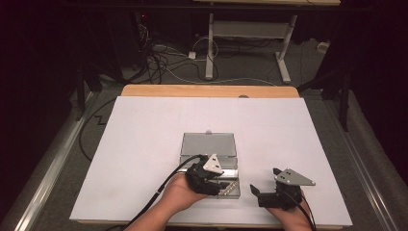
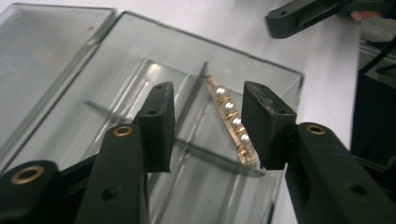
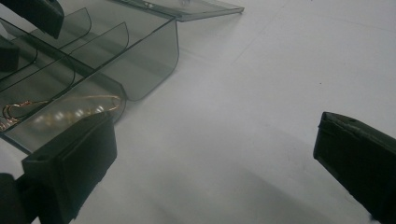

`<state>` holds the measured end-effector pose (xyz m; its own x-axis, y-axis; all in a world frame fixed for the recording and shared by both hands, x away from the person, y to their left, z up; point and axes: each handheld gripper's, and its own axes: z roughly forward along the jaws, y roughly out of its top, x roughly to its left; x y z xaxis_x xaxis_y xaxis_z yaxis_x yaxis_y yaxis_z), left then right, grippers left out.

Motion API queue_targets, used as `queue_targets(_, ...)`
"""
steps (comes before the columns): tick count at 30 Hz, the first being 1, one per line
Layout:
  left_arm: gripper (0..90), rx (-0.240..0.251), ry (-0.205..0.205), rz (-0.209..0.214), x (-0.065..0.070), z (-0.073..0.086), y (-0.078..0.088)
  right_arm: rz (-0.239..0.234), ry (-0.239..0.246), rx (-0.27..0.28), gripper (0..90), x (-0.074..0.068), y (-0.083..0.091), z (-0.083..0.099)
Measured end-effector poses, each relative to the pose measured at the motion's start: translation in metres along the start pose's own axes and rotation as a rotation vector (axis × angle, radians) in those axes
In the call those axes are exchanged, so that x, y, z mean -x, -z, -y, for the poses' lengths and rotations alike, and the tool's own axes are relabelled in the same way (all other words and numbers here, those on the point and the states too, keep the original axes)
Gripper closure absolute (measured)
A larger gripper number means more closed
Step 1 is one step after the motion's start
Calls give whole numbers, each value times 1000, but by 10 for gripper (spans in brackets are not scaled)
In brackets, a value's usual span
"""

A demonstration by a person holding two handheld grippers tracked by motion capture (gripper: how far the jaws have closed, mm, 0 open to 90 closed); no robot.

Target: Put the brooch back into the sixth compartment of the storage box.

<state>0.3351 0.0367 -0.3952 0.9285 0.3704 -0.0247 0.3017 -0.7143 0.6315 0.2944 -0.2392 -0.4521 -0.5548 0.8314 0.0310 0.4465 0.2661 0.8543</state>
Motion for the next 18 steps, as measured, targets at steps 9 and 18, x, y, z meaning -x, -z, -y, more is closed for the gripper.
queue_targets(9, 358, 72, 72, -24, -18, 18, 20, 1, 1, 1, 2, 0, 0, 0)
queue_targets(18, 175, 129, 137, -38, -34, 41, 35, 3, 0, 1, 2, 0, 0, 0)
